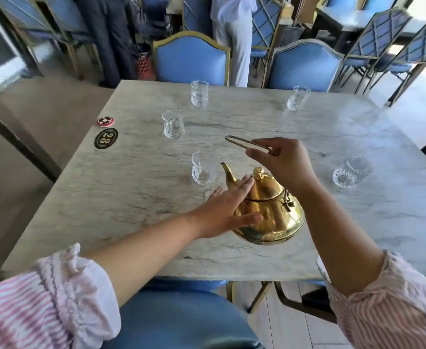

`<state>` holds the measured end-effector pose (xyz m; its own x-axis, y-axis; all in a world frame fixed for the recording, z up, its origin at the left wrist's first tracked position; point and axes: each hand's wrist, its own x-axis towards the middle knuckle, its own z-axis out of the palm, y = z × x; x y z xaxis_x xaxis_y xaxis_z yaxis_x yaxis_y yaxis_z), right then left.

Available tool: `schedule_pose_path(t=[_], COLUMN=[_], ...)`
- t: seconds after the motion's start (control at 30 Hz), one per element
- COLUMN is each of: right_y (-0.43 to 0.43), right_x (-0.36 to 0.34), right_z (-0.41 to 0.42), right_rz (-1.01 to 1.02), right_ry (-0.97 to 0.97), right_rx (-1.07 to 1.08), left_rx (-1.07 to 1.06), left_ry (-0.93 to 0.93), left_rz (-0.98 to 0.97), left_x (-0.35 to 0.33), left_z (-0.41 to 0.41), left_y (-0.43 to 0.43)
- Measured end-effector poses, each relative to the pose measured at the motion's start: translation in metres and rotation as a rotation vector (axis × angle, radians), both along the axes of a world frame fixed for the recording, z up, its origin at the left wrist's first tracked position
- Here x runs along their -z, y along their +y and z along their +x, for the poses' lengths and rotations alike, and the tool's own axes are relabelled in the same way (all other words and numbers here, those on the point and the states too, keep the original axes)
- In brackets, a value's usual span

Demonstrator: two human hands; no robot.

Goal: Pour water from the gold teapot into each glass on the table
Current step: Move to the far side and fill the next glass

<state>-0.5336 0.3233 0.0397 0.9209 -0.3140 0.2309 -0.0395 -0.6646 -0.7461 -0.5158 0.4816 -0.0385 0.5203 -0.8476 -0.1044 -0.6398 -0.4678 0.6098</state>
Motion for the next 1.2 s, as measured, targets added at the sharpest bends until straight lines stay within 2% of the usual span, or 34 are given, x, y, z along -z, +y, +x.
schedule_pose_path(t=[0.47, 0.83, 1.2], right_y=[0.005, 0.016, 0.016], right_x=[-0.011, -0.025, -0.036], right_z=[0.074, 0.088, 0.092], right_rz=[-0.109, -0.144, -0.166], right_ry=[0.116, 0.291, 0.307], right_rx=[-0.223, -0.292, -0.338], left_rx=[-0.281, -0.331, -0.364], left_ry=[0.207, 0.289, 0.332], left_rz=[-0.185, -0.292, -0.352], left_x=[0.005, 0.001, -0.001], left_z=[0.014, 0.011, 0.01], left_y=[-0.015, -0.024, -0.032])
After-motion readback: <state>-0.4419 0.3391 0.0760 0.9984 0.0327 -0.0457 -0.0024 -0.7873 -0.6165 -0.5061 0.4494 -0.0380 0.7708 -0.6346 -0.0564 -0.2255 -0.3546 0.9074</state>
